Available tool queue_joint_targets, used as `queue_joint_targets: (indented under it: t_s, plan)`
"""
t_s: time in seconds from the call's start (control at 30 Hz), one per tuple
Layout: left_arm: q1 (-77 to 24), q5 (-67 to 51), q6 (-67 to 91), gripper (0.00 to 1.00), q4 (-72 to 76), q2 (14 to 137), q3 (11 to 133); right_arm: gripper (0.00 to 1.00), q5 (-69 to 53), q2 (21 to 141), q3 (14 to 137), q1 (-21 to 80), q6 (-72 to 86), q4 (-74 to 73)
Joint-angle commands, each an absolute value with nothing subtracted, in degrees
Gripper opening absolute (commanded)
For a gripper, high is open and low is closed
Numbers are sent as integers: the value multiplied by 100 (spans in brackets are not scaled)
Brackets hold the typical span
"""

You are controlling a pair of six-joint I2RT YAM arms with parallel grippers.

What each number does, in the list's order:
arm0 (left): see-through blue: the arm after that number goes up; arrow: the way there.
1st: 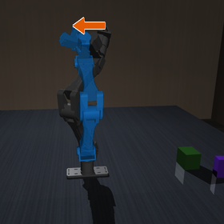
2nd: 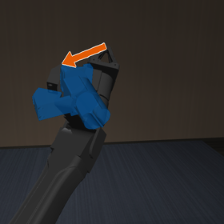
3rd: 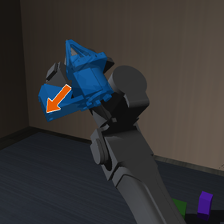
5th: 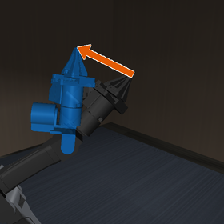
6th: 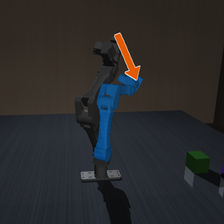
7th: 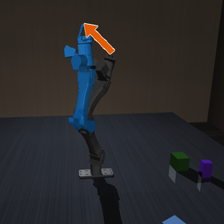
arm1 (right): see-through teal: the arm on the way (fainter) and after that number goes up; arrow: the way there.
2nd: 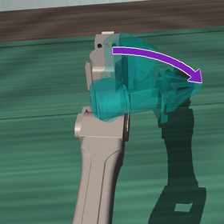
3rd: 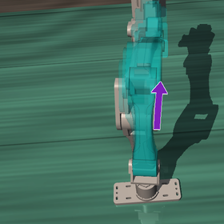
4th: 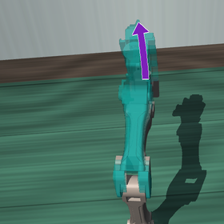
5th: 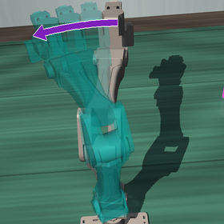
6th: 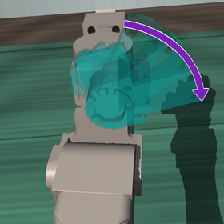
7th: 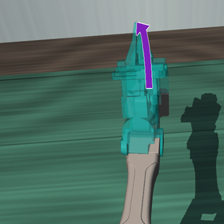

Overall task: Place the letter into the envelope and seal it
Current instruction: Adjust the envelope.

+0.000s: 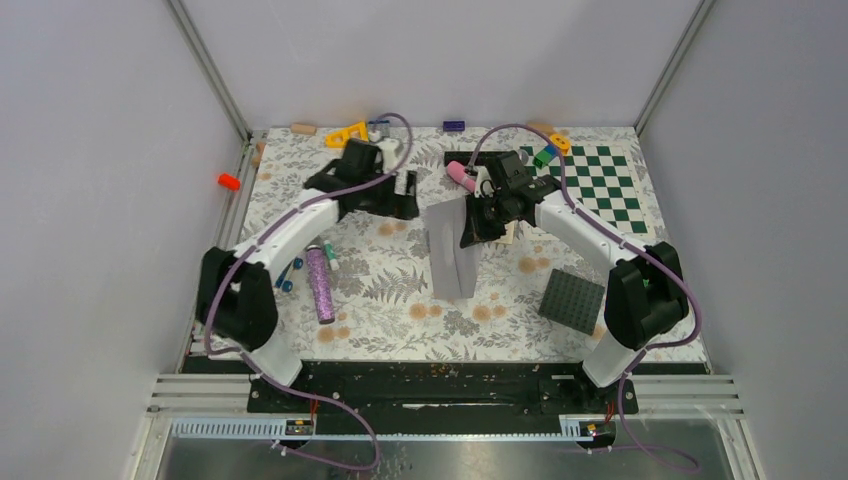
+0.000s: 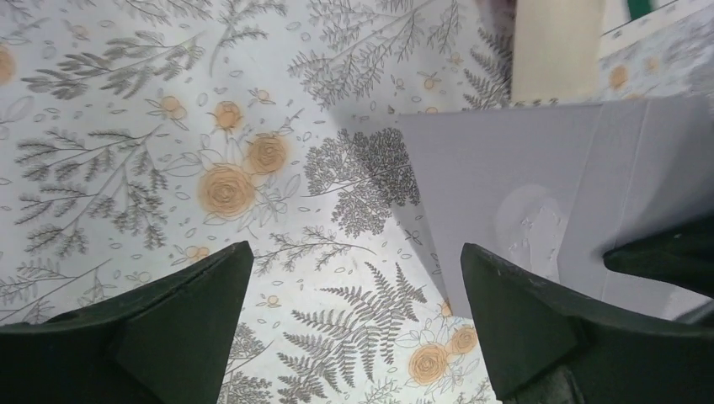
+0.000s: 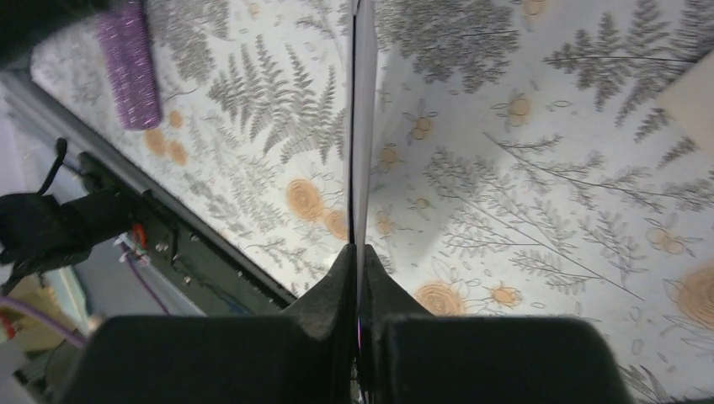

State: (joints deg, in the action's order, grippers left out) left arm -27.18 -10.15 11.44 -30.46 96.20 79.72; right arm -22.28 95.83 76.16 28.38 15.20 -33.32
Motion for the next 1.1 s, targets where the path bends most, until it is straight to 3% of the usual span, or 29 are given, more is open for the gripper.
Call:
queue_joint_targets:
  t_s: [0.0, 0.2, 0.4, 0.83, 1.07]
  plan:
    - [-2058, -2716, 1064, 99, -1493, 8646, 7307, 0, -3384, 9129, 7791, 2762, 1368, -3181]
    - [-1858, -4273, 1005, 99, -727, 8335, 6642, 0, -4716, 8572, 7534, 2392, 1732, -2536]
    - [-1850, -4742, 1424, 98, 53, 8489, 6414, 0, -5795, 8208, 7289, 2197, 2232, -1894]
    - [-1828, -6471, 3150, 96, 2477, 8581, 5732, 0, -6323, 7845, 6947, 2102, 2851, -1028]
    - [-1820, -6730, 3477, 86, 2858, 8485, 5505, 0, -6214, 7971, 6951, 1922, 2839, -991]
